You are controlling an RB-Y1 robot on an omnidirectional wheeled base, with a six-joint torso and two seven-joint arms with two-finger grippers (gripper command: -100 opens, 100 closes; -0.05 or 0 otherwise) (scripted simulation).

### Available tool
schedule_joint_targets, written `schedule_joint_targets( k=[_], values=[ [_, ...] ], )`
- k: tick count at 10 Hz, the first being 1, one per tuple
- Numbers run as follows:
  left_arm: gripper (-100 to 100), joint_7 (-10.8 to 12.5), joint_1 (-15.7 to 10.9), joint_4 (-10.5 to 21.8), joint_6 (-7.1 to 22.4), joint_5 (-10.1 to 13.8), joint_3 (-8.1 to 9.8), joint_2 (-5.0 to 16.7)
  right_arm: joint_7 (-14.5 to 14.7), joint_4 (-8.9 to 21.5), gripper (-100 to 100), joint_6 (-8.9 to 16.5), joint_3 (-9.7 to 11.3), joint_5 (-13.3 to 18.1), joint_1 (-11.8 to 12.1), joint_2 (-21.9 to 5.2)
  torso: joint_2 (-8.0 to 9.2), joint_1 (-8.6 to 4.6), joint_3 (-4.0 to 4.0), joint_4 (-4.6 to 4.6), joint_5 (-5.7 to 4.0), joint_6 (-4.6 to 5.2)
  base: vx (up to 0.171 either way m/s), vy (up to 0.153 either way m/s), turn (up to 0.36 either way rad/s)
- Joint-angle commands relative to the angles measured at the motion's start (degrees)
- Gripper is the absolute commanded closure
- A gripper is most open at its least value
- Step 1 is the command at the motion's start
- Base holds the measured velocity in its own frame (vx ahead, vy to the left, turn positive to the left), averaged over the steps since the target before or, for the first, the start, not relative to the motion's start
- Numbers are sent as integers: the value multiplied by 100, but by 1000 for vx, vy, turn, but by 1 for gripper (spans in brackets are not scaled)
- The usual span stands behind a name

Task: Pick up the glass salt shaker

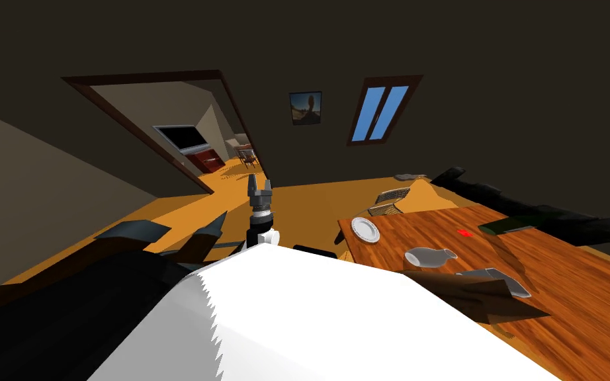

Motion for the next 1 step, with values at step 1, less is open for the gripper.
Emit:
schedule_joint_targets(
  k=[1],
  values=[
    [0,0,0,0,0,0,0,0,0,0,0,0,0,0,0,0,0,0,0,0,0,0,-3,10,-2]
  ],
)
